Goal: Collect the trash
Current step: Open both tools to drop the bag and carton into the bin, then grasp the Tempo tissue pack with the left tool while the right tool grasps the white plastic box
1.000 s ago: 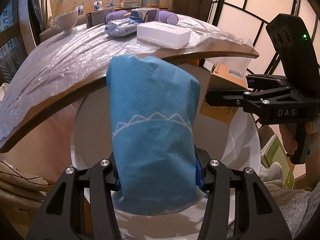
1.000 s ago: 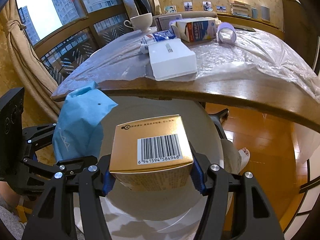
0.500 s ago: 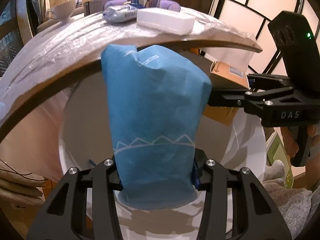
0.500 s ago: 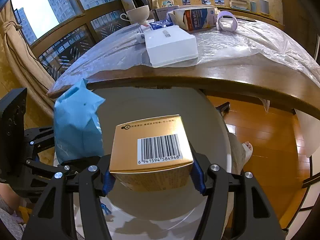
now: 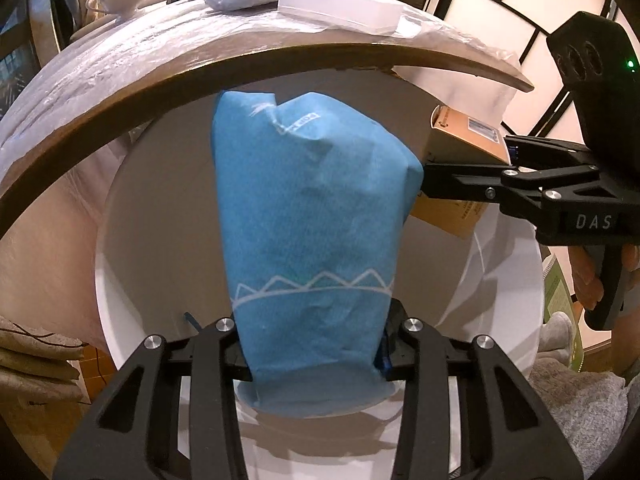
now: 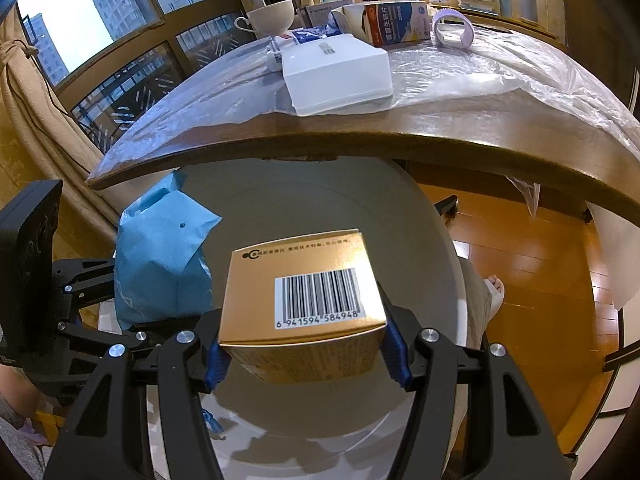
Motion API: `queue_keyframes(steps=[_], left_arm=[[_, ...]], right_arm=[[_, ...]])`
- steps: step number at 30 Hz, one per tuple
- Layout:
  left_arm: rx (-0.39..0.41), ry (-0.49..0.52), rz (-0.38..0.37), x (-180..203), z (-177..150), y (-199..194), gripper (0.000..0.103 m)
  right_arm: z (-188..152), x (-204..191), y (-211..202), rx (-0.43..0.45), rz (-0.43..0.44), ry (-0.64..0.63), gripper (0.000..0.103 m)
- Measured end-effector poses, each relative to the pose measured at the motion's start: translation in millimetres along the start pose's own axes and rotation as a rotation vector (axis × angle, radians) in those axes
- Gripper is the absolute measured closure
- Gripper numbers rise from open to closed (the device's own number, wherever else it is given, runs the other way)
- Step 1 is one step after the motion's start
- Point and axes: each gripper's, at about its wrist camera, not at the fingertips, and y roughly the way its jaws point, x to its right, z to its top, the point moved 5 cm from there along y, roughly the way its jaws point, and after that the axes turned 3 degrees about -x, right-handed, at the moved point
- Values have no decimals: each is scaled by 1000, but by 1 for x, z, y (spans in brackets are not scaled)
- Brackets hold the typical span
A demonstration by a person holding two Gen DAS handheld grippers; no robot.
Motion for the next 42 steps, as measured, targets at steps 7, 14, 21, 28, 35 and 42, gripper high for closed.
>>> queue_keyframes(steps=[7, 14, 21, 28, 35, 42], left_arm=[[-10, 1, 10, -2, 2, 5, 61], [-14, 8, 9, 5, 5, 12, 58], [43, 37, 39, 16, 15, 3, 30], [222, 79, 106, 18, 41, -43, 13], [344, 82, 189, -32, 102, -69, 7], [258, 107, 171, -62, 159, -37, 7]], right_arm=[[-2, -3, 2, 3, -36, -22, 43], [-3, -4, 4, 9, -49, -27, 43], [7, 7, -27, 125, -50, 28, 16], [37, 22, -63, 281, -94, 29, 6], [73, 11, -47, 290, -93, -48, 5], [104, -2, -17, 282, -157, -110, 6]])
